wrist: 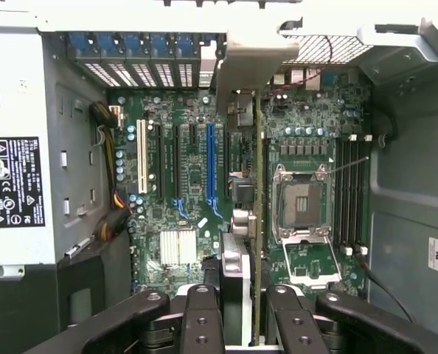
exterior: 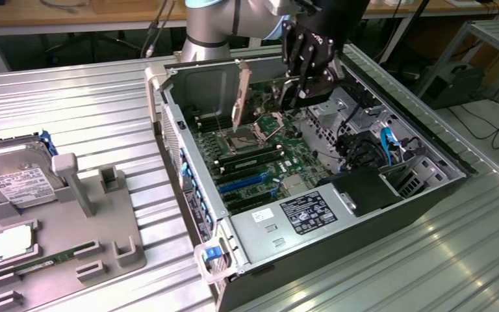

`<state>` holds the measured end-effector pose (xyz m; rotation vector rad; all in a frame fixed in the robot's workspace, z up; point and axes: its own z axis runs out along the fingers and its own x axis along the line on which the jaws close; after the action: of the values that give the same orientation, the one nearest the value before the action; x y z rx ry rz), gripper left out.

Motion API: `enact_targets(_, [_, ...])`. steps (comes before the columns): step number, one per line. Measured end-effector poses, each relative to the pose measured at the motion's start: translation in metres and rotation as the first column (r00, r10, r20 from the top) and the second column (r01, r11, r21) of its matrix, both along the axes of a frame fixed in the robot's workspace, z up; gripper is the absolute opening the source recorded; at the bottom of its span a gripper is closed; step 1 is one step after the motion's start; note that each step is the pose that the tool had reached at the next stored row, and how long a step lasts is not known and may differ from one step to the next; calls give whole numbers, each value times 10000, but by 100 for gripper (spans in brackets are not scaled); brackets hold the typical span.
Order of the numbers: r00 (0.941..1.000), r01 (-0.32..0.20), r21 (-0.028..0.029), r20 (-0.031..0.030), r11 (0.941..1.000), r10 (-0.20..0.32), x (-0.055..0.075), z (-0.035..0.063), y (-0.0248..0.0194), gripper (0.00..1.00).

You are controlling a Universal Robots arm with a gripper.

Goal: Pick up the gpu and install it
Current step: 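Insert the gpu into the slot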

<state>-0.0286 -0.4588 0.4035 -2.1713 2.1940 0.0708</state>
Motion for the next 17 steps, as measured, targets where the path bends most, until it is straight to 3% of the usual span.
enact_targets(9, [10000,0,4,2,10000,0,0,-159,-11,28])
enact_targets(17, [10000,1,14,19,10000,-1,-1,-239,-27,28])
